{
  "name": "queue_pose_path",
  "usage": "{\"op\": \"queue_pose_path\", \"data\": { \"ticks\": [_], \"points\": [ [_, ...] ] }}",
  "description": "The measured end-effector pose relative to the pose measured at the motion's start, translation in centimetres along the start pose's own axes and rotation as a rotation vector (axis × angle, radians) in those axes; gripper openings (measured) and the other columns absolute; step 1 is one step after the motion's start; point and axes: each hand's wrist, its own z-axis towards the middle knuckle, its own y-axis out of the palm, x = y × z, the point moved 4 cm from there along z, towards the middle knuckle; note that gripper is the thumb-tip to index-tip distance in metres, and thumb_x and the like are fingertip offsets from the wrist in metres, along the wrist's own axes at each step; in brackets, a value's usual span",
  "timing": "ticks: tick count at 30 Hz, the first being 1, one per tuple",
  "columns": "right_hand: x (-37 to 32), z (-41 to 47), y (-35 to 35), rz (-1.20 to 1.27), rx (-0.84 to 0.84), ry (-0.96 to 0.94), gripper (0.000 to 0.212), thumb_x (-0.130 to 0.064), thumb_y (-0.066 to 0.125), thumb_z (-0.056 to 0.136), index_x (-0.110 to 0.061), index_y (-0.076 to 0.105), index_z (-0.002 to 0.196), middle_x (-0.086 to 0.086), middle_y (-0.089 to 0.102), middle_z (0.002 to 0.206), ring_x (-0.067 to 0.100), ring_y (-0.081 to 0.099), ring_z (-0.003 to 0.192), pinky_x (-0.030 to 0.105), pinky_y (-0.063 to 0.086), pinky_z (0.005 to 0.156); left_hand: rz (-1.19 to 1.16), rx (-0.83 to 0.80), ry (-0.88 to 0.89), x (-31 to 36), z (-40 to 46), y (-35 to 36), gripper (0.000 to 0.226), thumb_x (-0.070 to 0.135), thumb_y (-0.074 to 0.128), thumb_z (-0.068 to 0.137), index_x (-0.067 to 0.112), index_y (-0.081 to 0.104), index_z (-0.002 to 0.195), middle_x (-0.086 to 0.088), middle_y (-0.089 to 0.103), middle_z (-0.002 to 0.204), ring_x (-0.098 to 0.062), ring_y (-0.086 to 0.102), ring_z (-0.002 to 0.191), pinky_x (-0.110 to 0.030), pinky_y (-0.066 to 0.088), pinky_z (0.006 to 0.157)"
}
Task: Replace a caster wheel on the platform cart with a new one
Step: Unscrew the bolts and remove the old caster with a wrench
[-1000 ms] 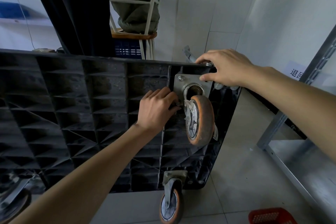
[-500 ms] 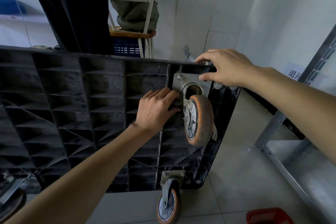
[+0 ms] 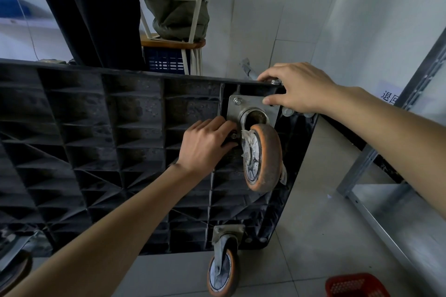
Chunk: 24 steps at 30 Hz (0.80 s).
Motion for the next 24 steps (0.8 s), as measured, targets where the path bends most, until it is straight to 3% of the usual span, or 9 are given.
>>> {"op": "queue_pose_path", "data": {
  "ticks": [5,10,14,18,24],
  "points": [
    [-0.03,0.15,-0.12,-0.007,-0.003,0.002,0.050,-0.046,0.075,0.085,-0.035,0.059,0.131,-0.009,0.062,0.126,0.024,0.056,0.117,0.031,0.035,0.084,-0.013,0.018,0.009,0.07,0.18,-0.39,0.021,0.027,0.085,0.076,0.020,0.074,0.092,0.004,0.066,0.087,-0.021,0.065,0.070,-0.031,0.050,0.060],
    [0.09,0.07,-0.04,-0.007,-0.005,0.011,0.051,-0.047,0.075,0.085,-0.035,0.059,0.132,-0.009,0.061,0.127,0.025,0.056,0.117,0.033,0.037,0.085,0.011,0.006,-0.036,0.33,0.51,-0.33,0.034,0.035,0.088,0.070,0.019,0.068,0.091,0.004,0.065,0.085,-0.021,0.065,0.069,-0.030,0.049,0.059],
    [-0.04,0.09,-0.02,-0.005,-0.004,0.005,0.050,-0.045,0.075,0.085,-0.034,0.059,0.132,-0.008,0.062,0.126,0.025,0.056,0.116,0.030,0.033,0.084,-0.002,0.005,0.020,0.11,0.08,-0.37,0.032,0.028,0.087,0.074,0.020,0.072,0.101,0.002,0.065,0.089,-0.022,0.067,0.074,-0.031,0.051,0.062],
    [-0.15,0.10,-0.18,-0.007,-0.011,0.008,0.050,-0.045,0.075,0.086,-0.035,0.060,0.132,-0.008,0.061,0.125,0.025,0.056,0.116,0.031,0.035,0.084,0.000,0.028,0.009,0.24,0.18,-0.60,0.021,0.025,0.086,0.076,0.020,0.074,0.093,0.004,0.066,0.087,-0.021,0.065,0.067,-0.027,0.047,0.056],
    [-0.17,-0.04,-0.16,-0.009,-0.009,0.014,0.050,-0.045,0.075,0.086,-0.034,0.059,0.132,-0.008,0.061,0.126,0.025,0.056,0.117,0.031,0.035,0.084,0.023,0.035,-0.024,0.62,0.38,-0.43,0.033,0.033,0.090,0.069,0.018,0.068,0.089,0.003,0.065,0.084,-0.022,0.064,0.064,-0.026,0.045,0.054]
  ]
}}
